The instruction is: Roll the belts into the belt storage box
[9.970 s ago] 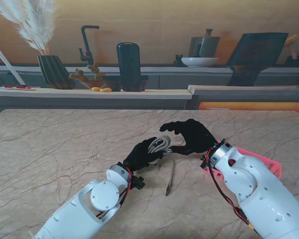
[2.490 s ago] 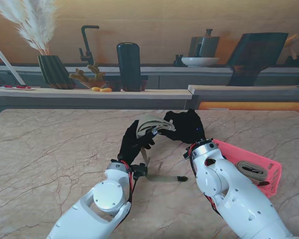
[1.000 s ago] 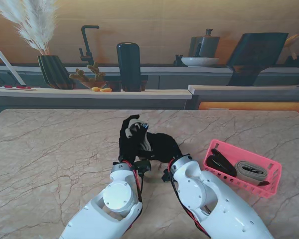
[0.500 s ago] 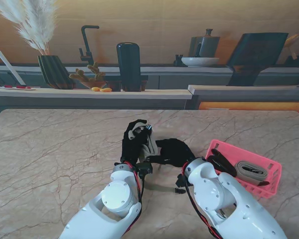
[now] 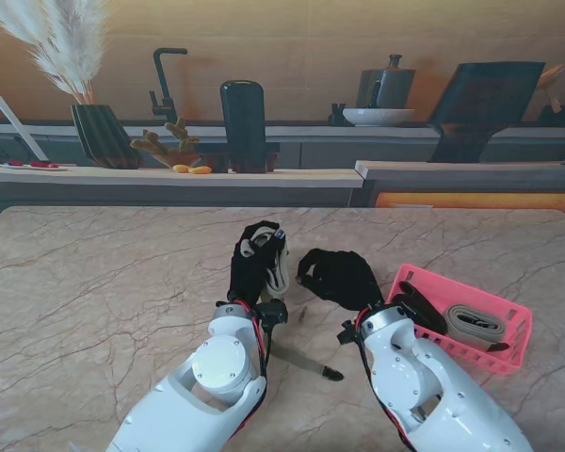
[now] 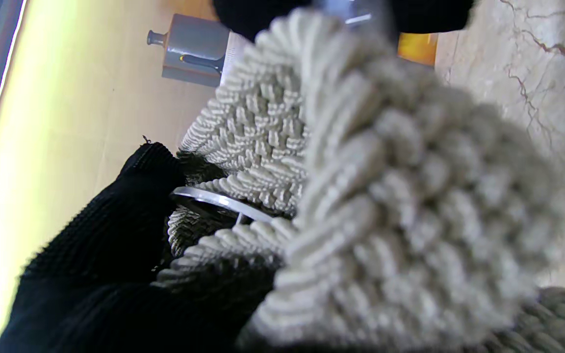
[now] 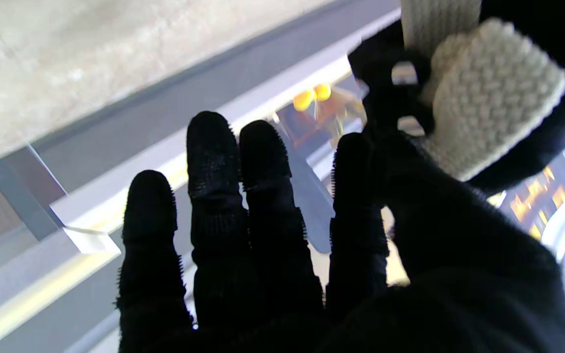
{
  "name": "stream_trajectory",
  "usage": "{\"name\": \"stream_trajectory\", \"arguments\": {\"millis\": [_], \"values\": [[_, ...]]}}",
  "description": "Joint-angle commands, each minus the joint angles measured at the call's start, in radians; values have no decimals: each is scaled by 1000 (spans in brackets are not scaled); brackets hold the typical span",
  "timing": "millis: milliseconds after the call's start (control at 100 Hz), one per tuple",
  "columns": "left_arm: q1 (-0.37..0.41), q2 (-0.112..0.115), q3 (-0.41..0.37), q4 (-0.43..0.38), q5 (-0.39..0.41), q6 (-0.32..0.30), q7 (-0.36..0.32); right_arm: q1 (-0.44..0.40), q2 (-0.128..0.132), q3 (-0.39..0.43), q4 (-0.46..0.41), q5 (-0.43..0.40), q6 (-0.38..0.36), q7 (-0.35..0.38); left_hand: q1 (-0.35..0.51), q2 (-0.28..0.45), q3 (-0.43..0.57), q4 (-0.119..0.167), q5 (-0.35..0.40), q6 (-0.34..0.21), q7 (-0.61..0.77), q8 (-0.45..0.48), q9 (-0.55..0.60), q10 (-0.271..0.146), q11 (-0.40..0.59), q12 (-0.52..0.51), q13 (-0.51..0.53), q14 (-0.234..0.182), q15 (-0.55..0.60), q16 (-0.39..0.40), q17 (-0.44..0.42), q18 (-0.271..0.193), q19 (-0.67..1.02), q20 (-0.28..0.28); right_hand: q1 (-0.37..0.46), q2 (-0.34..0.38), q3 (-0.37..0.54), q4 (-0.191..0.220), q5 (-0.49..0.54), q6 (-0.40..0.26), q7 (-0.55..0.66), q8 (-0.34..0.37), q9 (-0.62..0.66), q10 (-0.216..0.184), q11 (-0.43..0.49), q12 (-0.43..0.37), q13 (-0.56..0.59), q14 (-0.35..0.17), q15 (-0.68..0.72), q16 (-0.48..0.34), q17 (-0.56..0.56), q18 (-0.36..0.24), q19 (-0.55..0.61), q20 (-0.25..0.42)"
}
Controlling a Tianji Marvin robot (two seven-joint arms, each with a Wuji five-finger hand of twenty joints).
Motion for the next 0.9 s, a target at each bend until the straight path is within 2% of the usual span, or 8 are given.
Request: {"name": "stream_trajectory", "arguments": {"millis": [0, 130, 290, 500, 600, 740, 850, 890], "values": [[-2, -9, 4, 8, 12, 11, 9, 23, -28, -13, 16, -20, -39, -6, 55, 33, -3, -15, 28, -56, -15, 22, -29, -66, -18, 22, -6, -54, 6, 16, -32, -8, 22, 27, 10, 38, 29, -38, 12, -40, 35, -18, 27, -23, 10, 9, 18, -47, 23, 12, 5, -23, -9, 15], [-9, -16, 11, 24, 17, 22, 17, 55, -38, -47, 57, -41, -82, -65, 33, 53, 1, -2, 3, -48, -42, 33, -73, -62, -63, 10, -79, 9, -95, -2, -104, 21, -83, 41, -35, 30, 13, -43, -14, -28, 35, -22, 8, -37, 15, 10, 8, -66, 20, 10, -2, -29, -13, 11], [-13, -21, 18, 34, 4, 28, 19, 84, -40, -80, 82, -34, -93, -55, -45, 48, 62, 21, -49, -31, -88, 49, -151, -53, -98, -67, -168, 48, -200, -13, -175, 27, -189, 64, -51, 9, 15, -39, -21, -11, 37, -27, 0, -37, 22, 12, 1, -70, 20, 11, -10, -27, -18, 8], [-9, -13, 28, 37, -25, 0, -27, 121, -38, -115, 115, -43, -86, -39, -239, -125, 207, -3, -131, 4, -206, -17, -241, -37, -179, -121, -257, 63, -359, -23, -172, 32, -253, 50, -55, 3, 18, -40, -24, -17, 38, -31, -2, -39, 24, 11, -2, -71, 22, 12, -16, -23, -21, 7], [-7, 1, 29, 36, -52, -15, -90, 130, -38, -118, 121, -48, -72, -40, -262, -206, 292, -11, -167, 14, -265, -50, -282, -26, -239, -145, -290, 64, -445, -34, -166, 35, -319, 14, -54, 0, 22, -38, -33, -21, 35, -33, -4, -38, 24, 11, -4, -70, 23, 13, -18, -24, -22, 7], [-5, 36, 21, 33, -114, -29, -233, 128, -34, -107, 111, -50, -51, -24, -157, -257, 352, -11, -229, 22, -331, -90, -355, -6, -324, -189, -329, 52, -572, -56, -159, -32, -480, -31, -49, -6, 22, -39, -104, -76, -7, -53, -12, -31, 30, 14, -10, -68, 34, 20, -22, -23, -23, 7], [-9, 59, 13, 33, -139, -16, -325, 116, -29, -89, 89, -38, -46, 10, 28, -211, 310, 17, -227, 7, -442, -152, -403, 18, -358, -224, -338, 28, -638, -78, -126, -107, -604, -50, -40, -8, 20, -38, -152, -120, -31, -64, -17, -27, 34, 18, -18, -64, 42, 26, -26, -25, -25, 7], [-12, 64, 12, 34, -143, -11, -344, 112, -27, -84, 81, -31, -48, 22, 84, -188, 297, 27, -227, 9, -455, -152, -404, 25, -357, -231, -333, 30, -648, -83, -113, -114, -626, -54, -34, -10, 20, -37, -159, -126, -34, -66, -18, -28, 35, 19, -19, -64, 43, 28, -28, -25, -26, 7]]}}
